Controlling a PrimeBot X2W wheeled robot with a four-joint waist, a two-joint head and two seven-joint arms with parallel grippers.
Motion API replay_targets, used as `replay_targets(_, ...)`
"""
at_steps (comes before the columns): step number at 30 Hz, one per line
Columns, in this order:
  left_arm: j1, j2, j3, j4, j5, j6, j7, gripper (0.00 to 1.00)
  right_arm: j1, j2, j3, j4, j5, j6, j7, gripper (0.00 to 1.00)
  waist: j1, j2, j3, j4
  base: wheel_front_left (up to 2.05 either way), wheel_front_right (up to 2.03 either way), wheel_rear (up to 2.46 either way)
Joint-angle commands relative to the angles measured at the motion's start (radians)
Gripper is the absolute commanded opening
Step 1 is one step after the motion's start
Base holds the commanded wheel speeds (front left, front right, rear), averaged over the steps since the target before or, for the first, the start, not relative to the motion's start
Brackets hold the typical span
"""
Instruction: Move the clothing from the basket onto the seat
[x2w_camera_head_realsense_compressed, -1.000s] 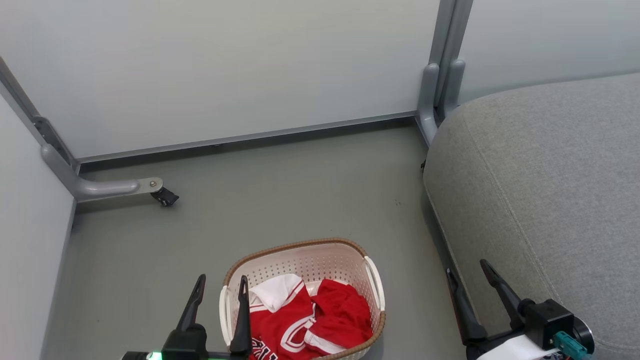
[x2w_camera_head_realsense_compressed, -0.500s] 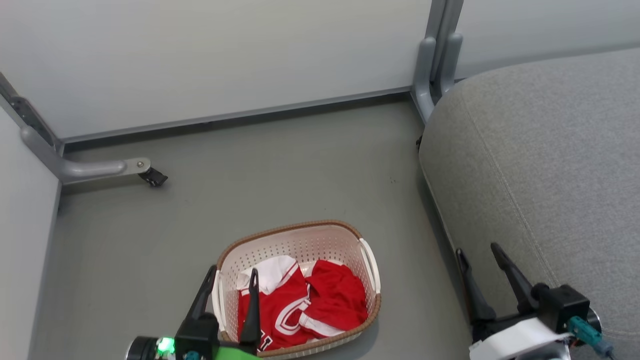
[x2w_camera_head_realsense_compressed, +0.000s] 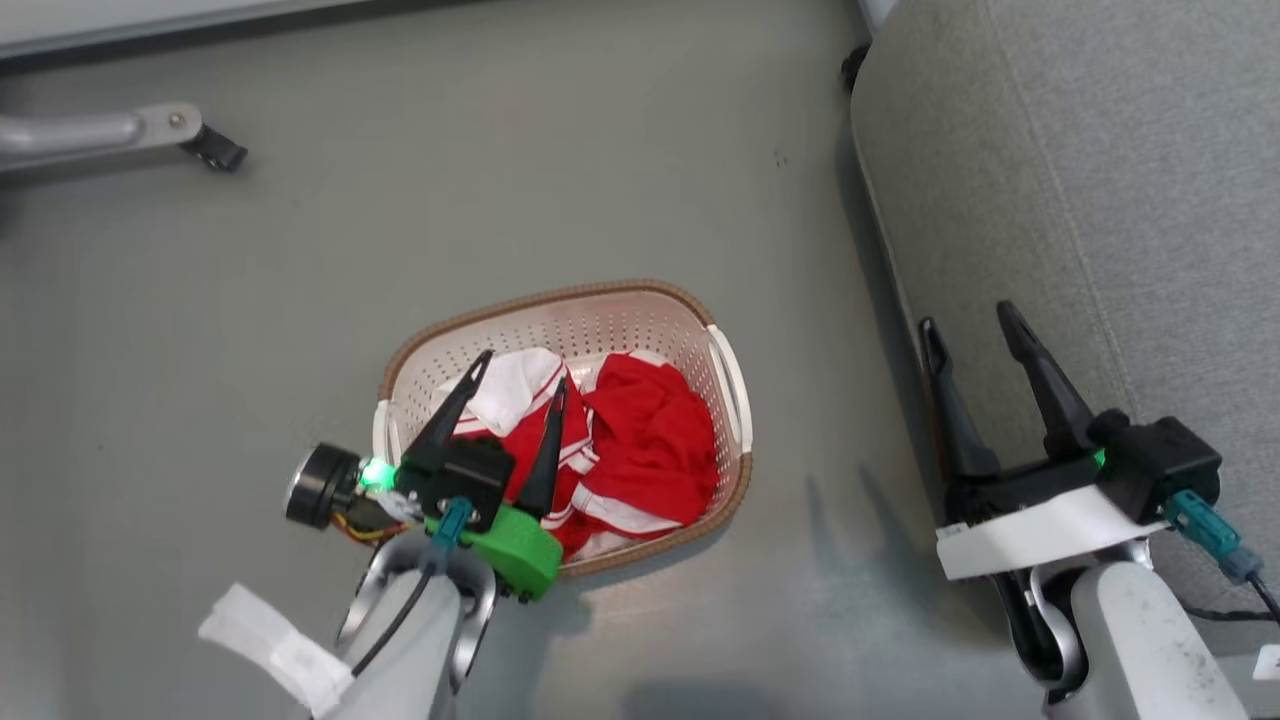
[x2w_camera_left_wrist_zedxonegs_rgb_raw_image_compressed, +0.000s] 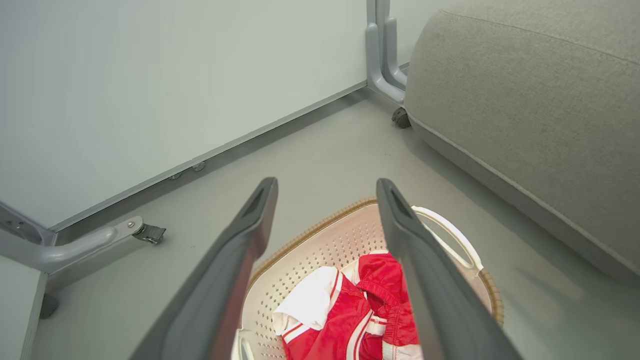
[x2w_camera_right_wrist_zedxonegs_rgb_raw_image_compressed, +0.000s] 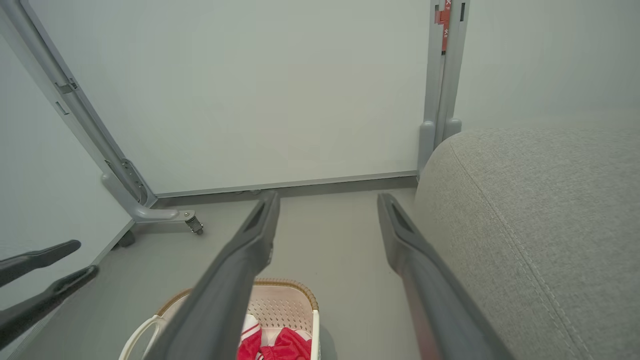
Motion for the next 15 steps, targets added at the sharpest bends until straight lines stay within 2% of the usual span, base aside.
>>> replay_targets(1, -0.073, 0.010, -0.006, 0.031, 0.017, -0.008, 0.000, 1.00, -0.042, -0.010, 0.003, -0.010, -0.011, 0.000, -0.005, 1.00, 0.0000, 0.0000, 0.216, -0.012, 0.00, 0.00, 0.00)
replay_targets(8, -0.324, 0.033, -0.083, 0.230, 0.075, -0.069, 0.000, 1.00, -0.152, -0.029, 0.011, -0.049, -0.023, 0.000, -0.005, 1.00, 0.0000, 0.0000, 0.390, -0.029, 0.00, 0.00, 0.00)
replay_targets(15, -0.554, 0.048, -0.187, 0.493, 0.138, -0.125, 0.001, 1.00, -0.213, -0.039, 0.020, -0.091, -0.032, 0.000, -0.005, 1.00, 0.0000, 0.0000, 0.518, -0.051, 0.00, 0.00, 0.00)
